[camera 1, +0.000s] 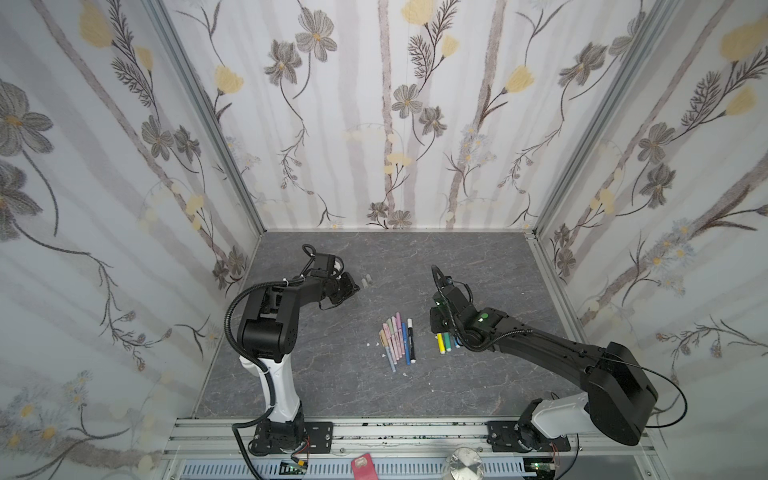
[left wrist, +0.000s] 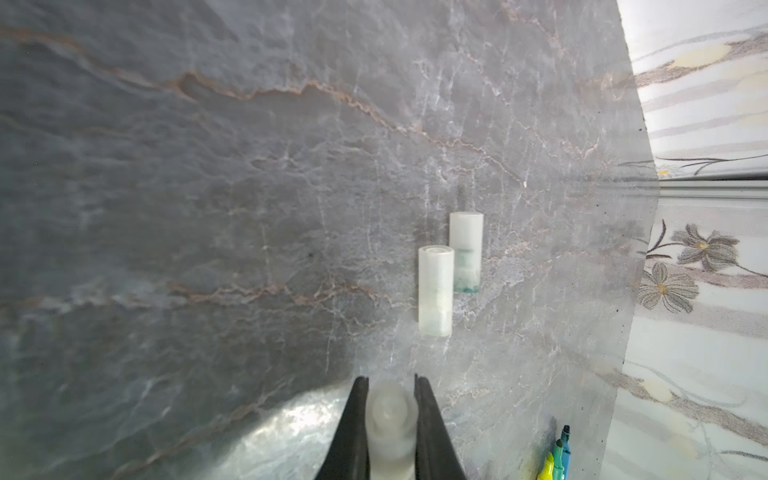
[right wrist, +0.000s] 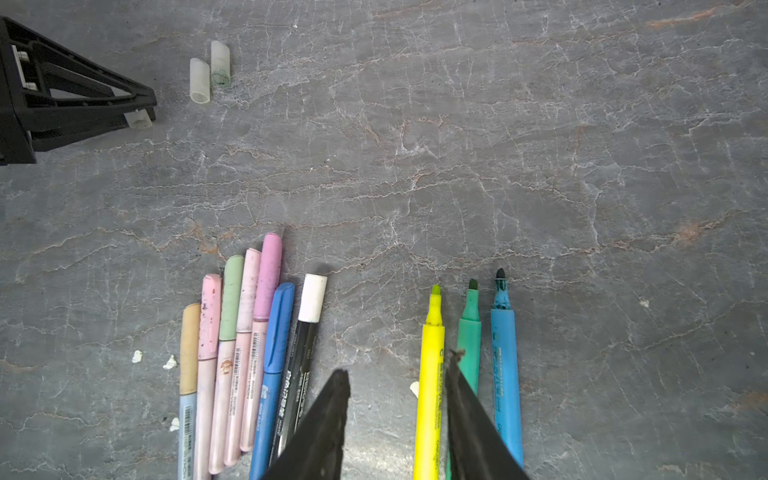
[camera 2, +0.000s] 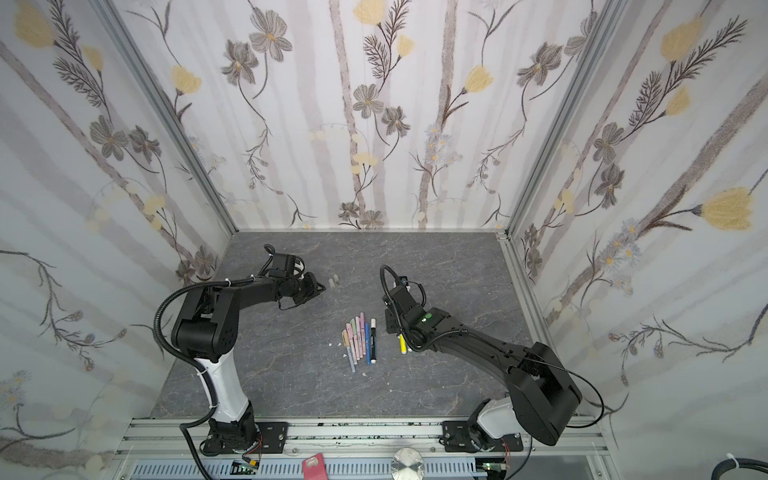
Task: Open the pen caps
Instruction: 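Open the right gripper on the yellow highlighter while the left lowers its cap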
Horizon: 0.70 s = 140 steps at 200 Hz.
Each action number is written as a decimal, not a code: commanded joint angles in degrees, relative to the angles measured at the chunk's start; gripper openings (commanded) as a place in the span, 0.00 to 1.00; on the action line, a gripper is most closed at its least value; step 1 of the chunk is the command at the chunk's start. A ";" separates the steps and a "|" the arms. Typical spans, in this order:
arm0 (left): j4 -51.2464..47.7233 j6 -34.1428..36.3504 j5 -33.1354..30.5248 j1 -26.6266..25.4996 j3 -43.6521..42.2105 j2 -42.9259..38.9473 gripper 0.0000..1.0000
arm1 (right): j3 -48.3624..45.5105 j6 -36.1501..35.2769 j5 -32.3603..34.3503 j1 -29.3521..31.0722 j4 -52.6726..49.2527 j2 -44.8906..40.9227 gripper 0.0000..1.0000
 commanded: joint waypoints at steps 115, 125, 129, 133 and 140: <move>1.13 -0.58 0.16 0.01 4.07 3.66 0.24 | -1.85 -0.09 -1.67 0.03 1.99 1.16 0.39; 1.12 -0.62 0.27 -0.09 4.07 3.68 0.25 | -1.90 -0.02 -1.83 0.03 1.96 1.33 0.39; 1.13 -0.62 0.33 0.00 4.07 3.74 0.25 | -1.90 -0.05 -1.98 0.03 1.94 1.41 0.39; 1.13 -0.59 0.34 -0.08 4.07 3.75 0.25 | -1.90 0.00 -1.95 0.03 1.99 1.43 0.39; 1.13 -0.54 0.34 -0.04 4.07 3.75 0.25 | -1.96 0.04 -2.06 0.04 2.07 1.43 0.39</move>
